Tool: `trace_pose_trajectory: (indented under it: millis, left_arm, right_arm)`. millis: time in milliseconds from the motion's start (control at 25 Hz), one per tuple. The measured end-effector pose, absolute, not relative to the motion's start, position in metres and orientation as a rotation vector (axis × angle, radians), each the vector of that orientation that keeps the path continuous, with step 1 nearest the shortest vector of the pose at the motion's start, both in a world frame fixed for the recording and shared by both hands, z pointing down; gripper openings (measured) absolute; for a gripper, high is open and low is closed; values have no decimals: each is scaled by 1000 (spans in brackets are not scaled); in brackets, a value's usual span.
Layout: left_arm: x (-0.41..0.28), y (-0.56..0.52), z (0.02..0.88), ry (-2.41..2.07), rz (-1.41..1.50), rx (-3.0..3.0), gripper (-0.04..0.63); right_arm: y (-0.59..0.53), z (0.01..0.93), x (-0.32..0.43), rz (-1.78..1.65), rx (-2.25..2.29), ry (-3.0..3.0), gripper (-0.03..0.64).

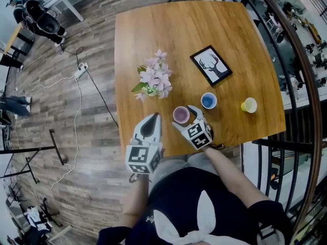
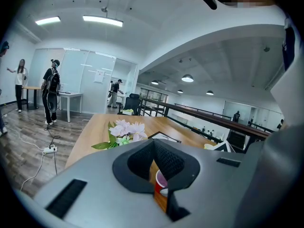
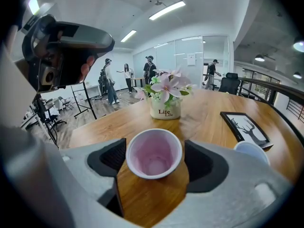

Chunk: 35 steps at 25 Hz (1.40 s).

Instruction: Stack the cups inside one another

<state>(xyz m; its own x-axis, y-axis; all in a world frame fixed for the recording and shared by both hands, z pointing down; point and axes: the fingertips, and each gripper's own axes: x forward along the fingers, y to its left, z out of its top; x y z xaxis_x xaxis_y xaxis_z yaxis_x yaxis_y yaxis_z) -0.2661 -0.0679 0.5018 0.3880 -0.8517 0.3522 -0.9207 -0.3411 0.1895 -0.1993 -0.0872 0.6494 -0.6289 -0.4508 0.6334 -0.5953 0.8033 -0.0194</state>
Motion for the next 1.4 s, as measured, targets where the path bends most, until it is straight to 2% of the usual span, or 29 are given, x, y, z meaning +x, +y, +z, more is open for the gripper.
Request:
trace_pose_trajectory:
  millis: [200,240,840,1400]
  left_arm:
    - [-268,-70,505,-1540,271,2292,15]
    - [-269,-71,505,-1539,271,2291,15]
    - [-267,-78,504,-1530,255,2295,15]
    - [-244,-84,483,-1568,250,2290,15]
  right_arm:
    - [-86,658,-200,359,760,-2357,377]
    - [-86,658,-200,359,758,-2354,358]
    - [-88,635,-197,302,767,-2374,357]
    - [-94,539,-182,326,814,-2535,357]
